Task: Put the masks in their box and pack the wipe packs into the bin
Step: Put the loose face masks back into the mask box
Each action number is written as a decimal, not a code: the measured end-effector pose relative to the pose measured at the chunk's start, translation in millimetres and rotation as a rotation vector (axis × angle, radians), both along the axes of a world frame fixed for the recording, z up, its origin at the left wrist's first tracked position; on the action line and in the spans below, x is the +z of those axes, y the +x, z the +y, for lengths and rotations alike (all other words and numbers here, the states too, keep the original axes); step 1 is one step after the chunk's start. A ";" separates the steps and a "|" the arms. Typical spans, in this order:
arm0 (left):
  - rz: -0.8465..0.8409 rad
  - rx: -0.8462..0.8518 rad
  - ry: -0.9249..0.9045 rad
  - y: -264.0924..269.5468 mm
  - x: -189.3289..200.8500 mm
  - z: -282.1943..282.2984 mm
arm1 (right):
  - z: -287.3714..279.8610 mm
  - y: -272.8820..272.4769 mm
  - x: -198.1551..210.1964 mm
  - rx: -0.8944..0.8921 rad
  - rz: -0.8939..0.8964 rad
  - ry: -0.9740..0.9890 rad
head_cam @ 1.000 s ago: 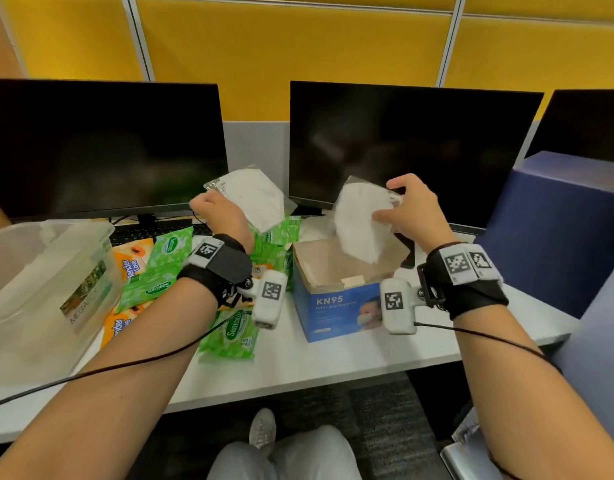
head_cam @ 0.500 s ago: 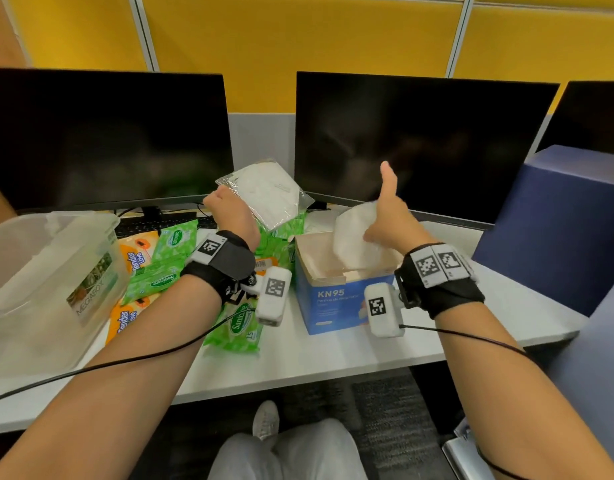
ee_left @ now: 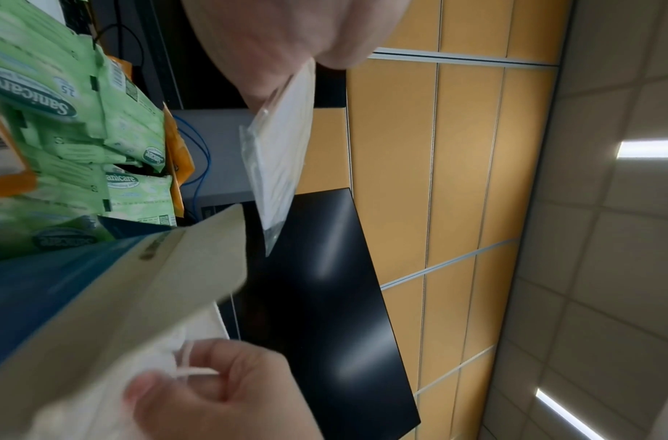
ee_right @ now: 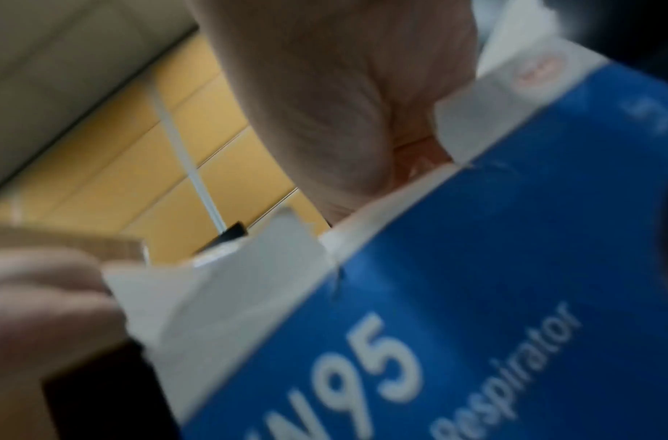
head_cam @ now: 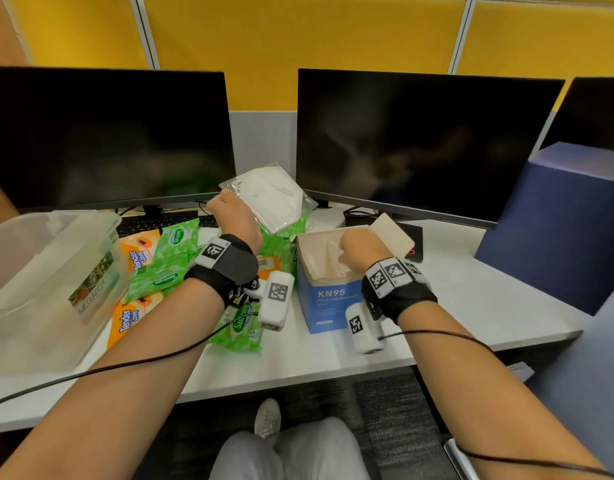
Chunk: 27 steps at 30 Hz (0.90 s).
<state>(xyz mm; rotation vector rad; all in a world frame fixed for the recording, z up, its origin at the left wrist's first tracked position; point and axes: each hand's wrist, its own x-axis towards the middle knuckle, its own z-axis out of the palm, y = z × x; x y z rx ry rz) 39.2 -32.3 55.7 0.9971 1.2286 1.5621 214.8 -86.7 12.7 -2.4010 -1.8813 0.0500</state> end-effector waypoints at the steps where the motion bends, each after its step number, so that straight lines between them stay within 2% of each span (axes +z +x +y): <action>1: 0.041 -0.022 -0.028 1.0 -0.8 -1.1 | 1.9 -1.6 -1.3 0.022 0.070 -0.011; 2: 0.018 -0.034 -0.050 2.1 -3.9 0.8 | 3.0 -3.7 -0.2 0.044 0.208 -0.017; 5: -0.166 -0.068 -0.078 0.5 -8.3 5.7 | -4.0 -13.3 8.6 0.049 0.855 -0.079; 7: -0.189 -0.149 -0.043 5.4 -14.8 11.6 | -10.3 -14.3 13.3 -0.011 1.191 -0.126; 8: -0.168 -0.151 -0.033 8.3 -18.7 14.9 | -12.8 -13.5 15.1 -0.036 1.324 -0.124; 10: 0.000 -0.142 -0.039 12.5 -28.0 18.9 | -14.7 -9.6 17.0 -0.040 1.532 -0.089; 13: 0.082 -0.180 -0.005 16.8 -32.3 18.1 | -17.8 -4.1 18.9 0.014 1.797 0.015; 16: 0.256 -0.201 0.063 15.3 -31.9 14.3 | -20.0 -0.3 17.7 0.071 1.927 0.025; 19: 0.448 -0.376 0.057 14.9 -34.9 -5.2 | -21.3 -0.2 15.4 0.022 1.868 0.003; 21: 0.646 -0.532 -0.005 16.4 -47.0 -11.6 | -22.9 -1.9 13.0 -0.008 1.832 -0.023; 24: 0.847 -0.589 0.005 18.9 -53.3 -16.8 | -24.1 -6.9 12.8 -0.057 1.781 0.024; 27: 1.064 -0.632 0.015 20.1 -53.1 -10.9 | -21.1 -8.1 13.4 -0.171 1.842 0.113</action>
